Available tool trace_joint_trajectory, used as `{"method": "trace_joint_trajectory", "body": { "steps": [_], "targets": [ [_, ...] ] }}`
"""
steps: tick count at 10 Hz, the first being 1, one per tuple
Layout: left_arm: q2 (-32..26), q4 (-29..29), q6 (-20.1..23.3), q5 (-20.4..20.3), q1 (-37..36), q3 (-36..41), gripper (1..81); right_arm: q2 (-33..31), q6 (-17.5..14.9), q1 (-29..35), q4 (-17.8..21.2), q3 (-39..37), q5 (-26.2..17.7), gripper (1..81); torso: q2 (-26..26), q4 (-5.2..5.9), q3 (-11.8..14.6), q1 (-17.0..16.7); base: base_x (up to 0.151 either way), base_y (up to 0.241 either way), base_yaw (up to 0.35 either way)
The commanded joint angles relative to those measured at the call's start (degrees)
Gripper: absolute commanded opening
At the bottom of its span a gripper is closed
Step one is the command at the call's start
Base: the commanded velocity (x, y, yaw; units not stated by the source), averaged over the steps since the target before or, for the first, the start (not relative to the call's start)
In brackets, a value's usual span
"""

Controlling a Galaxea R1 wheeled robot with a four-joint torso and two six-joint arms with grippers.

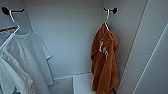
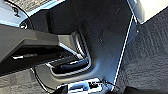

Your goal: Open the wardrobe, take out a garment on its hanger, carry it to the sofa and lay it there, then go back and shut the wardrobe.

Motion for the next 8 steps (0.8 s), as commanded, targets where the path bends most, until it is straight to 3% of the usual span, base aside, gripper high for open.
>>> {"method": "trace_joint_trajectory", "body": {
  "steps": [1,6,8],
  "targets": [
    [-2.69,-0.21,-0.12,4.81,-8.96,6.06,81.1,-0.02,0.17,1.57,0.05,0.24,-2.89,81.1,0.00,0.00,0.02,0.00,0.000,0.000,0.000],
    [-6.21,0.06,-3.53,9.91,-18.18,16.08,81.1,-0.11,0.35,2.09,0.14,0.24,-1.48,81.1,0.00,0.00,0.00,0.00,0.000,0.000,0.000],
    [-7.80,-0.03,-5.48,13.69,-22.75,20.14,81.1,-0.11,0.35,2.18,0.14,0.24,-1.48,81.1,0.02,0.00,-0.02,0.02,0.000,0.000,0.000]
  ]
}}
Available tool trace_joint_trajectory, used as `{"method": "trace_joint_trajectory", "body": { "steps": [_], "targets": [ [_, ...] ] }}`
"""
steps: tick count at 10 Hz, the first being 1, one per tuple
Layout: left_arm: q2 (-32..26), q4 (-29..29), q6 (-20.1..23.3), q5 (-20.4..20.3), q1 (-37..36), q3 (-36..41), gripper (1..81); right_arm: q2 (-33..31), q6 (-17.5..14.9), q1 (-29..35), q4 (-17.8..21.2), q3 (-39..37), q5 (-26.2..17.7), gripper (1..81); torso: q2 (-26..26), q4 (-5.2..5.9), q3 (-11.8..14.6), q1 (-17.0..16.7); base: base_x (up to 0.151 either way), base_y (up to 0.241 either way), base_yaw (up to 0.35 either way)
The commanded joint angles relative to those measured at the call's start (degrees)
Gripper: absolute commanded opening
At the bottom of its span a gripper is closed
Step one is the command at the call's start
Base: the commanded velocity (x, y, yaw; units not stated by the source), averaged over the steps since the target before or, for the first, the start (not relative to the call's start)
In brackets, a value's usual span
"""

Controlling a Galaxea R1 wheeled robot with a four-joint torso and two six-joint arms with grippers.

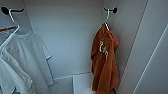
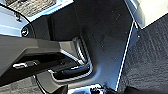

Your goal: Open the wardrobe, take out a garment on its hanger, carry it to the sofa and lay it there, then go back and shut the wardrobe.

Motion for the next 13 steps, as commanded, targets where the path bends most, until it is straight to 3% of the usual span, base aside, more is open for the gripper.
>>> {"method": "trace_joint_trajectory", "body": {
  "steps": [1,5,7,13],
  "targets": [
    [-3.08,0.21,-3.27,6.14,-12.67,7.03,81.1,-0.11,0.10,1.66,0.08,0.24,-2.80,81.1,0.00,0.00,0.00,0.00,0.000,0.000,0.000],
    [-6.15,0.74,-9.31,12.19,-22.08,14.31,81.1,-0.02,0.28,2.10,0.08,0.07,-2.88,81.1,0.02,0.00,-0.02,0.02,0.000,0.000,0.000],
    [-7.21,0.91,-12.47,13.16,-27.42,17.40,81.1,-0.02,0.37,2.19,-0.01,0.24,-2.80,81.1,0.02,0.00,-0.02,0.04,0.000,0.000,0.000],
    [-3.26,0.39,-23.92,15.36,-45.19,17.31,81.1,0.16,0.54,2.54,-0.01,0.24,-2.80,81.1,0.07,0.00,-0.07,0.04,0.000,0.000,0.000]
  ]
}}
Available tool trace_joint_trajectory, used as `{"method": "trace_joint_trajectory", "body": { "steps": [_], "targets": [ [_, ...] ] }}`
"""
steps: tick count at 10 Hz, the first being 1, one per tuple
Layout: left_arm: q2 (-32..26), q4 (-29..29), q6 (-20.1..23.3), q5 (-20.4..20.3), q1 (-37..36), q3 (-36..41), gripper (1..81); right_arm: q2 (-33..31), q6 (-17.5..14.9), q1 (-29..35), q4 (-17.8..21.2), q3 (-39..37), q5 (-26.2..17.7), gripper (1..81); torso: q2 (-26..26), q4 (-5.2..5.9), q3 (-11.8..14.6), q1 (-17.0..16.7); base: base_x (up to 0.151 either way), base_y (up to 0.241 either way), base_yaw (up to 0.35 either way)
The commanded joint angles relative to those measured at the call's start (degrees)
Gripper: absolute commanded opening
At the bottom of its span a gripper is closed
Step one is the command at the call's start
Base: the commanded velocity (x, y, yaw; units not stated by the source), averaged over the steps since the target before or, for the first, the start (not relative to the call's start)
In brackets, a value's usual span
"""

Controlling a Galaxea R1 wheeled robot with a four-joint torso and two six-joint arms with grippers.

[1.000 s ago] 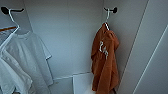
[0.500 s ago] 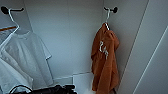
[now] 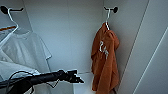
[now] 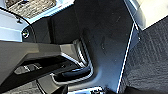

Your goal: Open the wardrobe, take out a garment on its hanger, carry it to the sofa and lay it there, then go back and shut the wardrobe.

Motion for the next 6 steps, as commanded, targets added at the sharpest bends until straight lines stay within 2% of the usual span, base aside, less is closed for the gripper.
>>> {"method": "trace_joint_trajectory", "body": {
  "steps": [1,6],
  "targets": [
    [1.90,-0.60,-7.48,1.31,-18.16,0.55,81.1,0.19,0.13,2.03,-0.01,0.24,-2.84,81.1,0.00,0.00,0.00,-0.02,0.000,0.000,0.000],
    [5.94,-0.86,-16.07,0.17,-27.65,-0.95,81.1,0.27,0.13,2.03,0.08,0.42,-1.52,81.1,0.02,0.00,-0.04,0.02,0.000,0.000,0.000]
  ]
}}
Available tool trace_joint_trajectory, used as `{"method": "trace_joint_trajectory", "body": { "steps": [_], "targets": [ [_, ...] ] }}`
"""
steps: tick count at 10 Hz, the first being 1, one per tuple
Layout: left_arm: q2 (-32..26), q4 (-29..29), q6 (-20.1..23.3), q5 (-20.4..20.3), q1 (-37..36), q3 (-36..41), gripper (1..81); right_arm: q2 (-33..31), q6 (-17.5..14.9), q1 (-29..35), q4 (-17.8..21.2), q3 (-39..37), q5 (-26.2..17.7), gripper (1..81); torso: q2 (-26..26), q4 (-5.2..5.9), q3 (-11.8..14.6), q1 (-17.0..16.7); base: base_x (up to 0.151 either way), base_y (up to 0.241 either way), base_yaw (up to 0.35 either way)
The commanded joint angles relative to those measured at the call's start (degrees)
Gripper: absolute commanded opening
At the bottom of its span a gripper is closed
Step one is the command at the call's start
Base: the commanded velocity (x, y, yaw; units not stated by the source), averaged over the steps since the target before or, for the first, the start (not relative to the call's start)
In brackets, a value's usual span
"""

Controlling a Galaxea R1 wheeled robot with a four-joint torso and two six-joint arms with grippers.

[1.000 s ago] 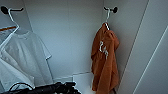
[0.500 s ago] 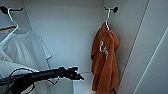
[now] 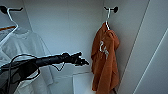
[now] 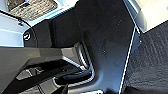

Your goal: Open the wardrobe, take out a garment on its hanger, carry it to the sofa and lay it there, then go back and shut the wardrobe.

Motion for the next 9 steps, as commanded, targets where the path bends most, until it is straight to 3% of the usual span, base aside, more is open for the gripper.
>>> {"method": "trace_joint_trajectory", "body": {
  "steps": [1,5,7,9],
  "targets": [
    [1.16,-0.26,-6.79,-2.31,-13.98,-0.14,81.1,0.12,0.22,1.67,0.08,0.42,-2.35,81.1,0.00,0.00,0.00,0.00,0.000,0.000,0.000],
    [5.10,-0.44,-18.01,-7.39,-21.80,-3.30,81.1,0.29,0.13,1.76,-0.10,0.34,-2.26,81.1,0.00,0.00,-0.02,0.02,0.000,0.000,0.000],
    [7.05,-2.81,-19.89,-9.52,-25.24,-5.41,81.1,0.64,0.13,1.93,-0.10,0.42,-2.35,81.1,0.02,0.00,-0.05,0.02,0.000,0.000,0.000],
    [6.34,-10.11,-20.07,-15.58,-26.74,-6.20,81.1,1.08,0.13,2.19,-0.18,0.07,-2.35,81.1,0.02,0.00,-0.05,0.02,0.000,0.000,0.000]
  ]
}}
